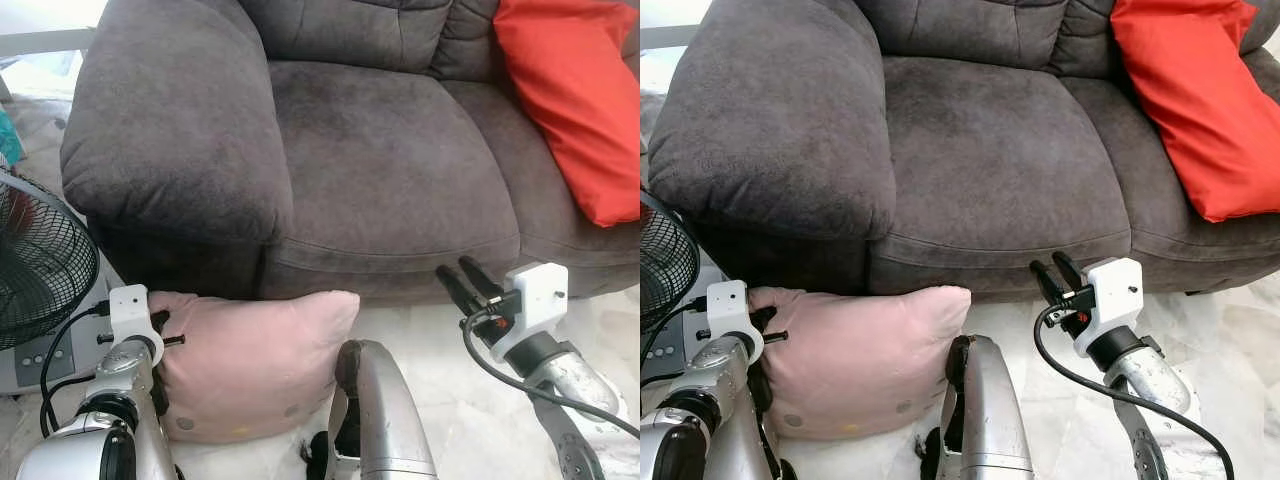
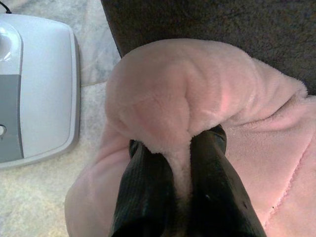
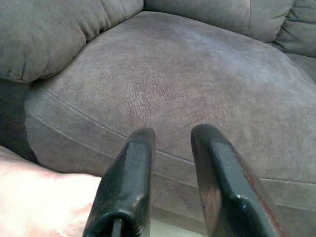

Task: Move the pillow to the sofa from floor

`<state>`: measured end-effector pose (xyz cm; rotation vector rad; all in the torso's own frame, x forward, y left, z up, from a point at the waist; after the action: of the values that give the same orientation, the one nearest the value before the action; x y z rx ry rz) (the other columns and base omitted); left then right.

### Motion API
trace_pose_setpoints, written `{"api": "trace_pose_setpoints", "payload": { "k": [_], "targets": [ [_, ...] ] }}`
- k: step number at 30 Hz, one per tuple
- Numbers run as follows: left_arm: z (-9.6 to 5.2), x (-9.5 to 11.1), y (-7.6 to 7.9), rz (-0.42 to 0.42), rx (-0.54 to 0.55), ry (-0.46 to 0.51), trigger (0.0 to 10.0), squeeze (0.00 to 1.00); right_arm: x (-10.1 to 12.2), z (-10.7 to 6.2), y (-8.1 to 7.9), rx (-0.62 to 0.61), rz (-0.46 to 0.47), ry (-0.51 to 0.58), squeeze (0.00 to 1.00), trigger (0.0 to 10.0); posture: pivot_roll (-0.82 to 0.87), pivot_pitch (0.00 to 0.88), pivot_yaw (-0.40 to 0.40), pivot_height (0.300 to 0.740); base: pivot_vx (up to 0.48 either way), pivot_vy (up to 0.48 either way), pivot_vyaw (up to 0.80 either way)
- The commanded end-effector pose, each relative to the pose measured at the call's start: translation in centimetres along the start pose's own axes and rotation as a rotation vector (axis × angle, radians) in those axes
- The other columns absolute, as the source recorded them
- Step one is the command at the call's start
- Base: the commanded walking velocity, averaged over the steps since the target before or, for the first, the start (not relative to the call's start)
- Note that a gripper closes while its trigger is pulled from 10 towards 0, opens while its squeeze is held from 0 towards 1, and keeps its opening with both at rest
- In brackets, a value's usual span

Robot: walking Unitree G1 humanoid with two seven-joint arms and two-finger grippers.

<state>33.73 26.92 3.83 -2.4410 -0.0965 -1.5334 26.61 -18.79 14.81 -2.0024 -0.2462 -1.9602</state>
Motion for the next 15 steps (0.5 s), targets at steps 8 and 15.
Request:
{"api": "trace_pose_setpoints", "payload": {
  "k": [8, 15],
  "targets": [
    [-0.21, -0.86, 0.75, 0.008, -0.034, -0.009, 0.0, 0.0, -0.64, 0.52, 0.24, -0.031, 0.006, 0.001, 0.0, 10.0, -0.03, 0.116, -0.234, 0.429, 0.0, 0.0, 0.0],
    [-0.29, -0.95, 0.86, 0.023, -0.008, 0.005, 4.4, 0.0, -0.86, 0.57, 0.38, -0.046, 0.009, 0.005, 0.0, 10.0, -0.02, 0.108, -0.218, 0.429, 0.0, 0.0, 0.0]
  ]
}}
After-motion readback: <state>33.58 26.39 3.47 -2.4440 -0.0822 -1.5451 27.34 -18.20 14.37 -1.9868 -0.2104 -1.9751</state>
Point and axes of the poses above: a point about 5 cm out from each wrist's last joint towards the gripper, its own z axis pointing out of the wrist towards the gripper, its own x axis along the axis of the wrist's last joint, y = z × x, the point moved 2 cm from there along z, pointing out of the wrist towards the gripper, and after that the axes turned 10 degrees about z, right-handed, at the moved point
